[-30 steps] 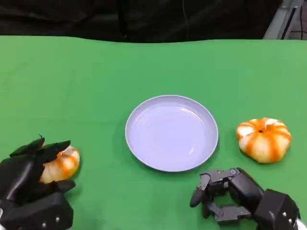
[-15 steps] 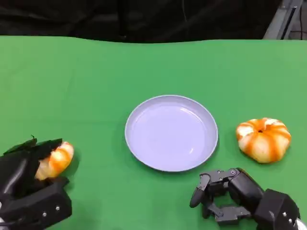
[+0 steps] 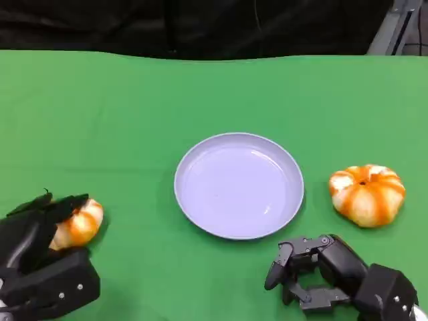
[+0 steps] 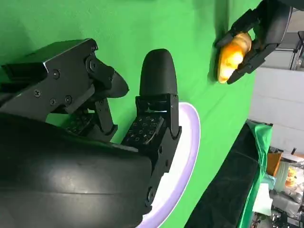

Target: Grasp the bread from the table and place it into the plate.

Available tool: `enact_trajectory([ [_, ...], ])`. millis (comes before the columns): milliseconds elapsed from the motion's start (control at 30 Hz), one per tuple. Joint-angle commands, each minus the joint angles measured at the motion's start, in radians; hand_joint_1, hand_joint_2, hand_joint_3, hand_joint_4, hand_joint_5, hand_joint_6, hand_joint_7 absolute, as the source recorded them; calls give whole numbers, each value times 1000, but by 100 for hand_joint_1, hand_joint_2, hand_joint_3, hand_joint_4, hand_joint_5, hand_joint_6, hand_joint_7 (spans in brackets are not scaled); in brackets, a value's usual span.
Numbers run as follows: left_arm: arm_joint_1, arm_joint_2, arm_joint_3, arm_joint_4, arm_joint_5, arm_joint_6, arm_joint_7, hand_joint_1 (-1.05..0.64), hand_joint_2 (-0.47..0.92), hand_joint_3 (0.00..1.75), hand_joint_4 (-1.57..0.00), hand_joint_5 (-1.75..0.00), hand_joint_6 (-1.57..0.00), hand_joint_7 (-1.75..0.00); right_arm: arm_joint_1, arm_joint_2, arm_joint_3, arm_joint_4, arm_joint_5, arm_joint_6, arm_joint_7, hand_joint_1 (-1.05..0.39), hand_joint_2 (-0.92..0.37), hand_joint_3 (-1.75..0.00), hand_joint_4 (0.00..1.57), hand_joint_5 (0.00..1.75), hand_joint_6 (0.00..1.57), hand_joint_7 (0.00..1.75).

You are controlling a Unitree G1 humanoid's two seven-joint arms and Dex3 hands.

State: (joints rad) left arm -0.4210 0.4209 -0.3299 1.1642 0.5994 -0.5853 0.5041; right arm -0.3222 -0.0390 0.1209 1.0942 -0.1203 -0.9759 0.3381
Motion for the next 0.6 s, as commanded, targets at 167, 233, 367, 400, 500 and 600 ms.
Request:
enact_trajectory([
  [167,4,17,0,12,-13,0,-29,-2,92,8,-42,-1,-47,0,-7,-10,-9,1,10,0,-4,20,-63,-98,97,133,100,94],
  [233,4,16,6,13,-24,-4,-41,0,92,9,-43,-1,-48,-1,-7,-11,-9,2,8,-2,-7,20,-63,-98,97,133,100,94],
  [367,7,8,21,13,-38,-6,-24,0,92,6,-58,-5,-61,-3,-7,-12,-8,1,6,0,-8,19,-63,-97,98,132,100,94],
  [400,7,4,23,12,-39,0,-12,-1,92,5,-65,-6,-70,-5,-7,-13,-8,1,5,0,-8,19,-63,-98,98,132,100,95],
  [500,4,-3,24,7,-37,29,17,-2,92,4,-79,-12,-91,-6,-8,-13,-9,2,7,-2,-6,20,-63,-98,97,132,100,95],
  [600,6,-10,33,2,-46,35,38,-3,92,3,-50,-108,-106,-5,-8,-12,-10,2,11,7,-3,19,-63,-97,97,132,99,94],
])
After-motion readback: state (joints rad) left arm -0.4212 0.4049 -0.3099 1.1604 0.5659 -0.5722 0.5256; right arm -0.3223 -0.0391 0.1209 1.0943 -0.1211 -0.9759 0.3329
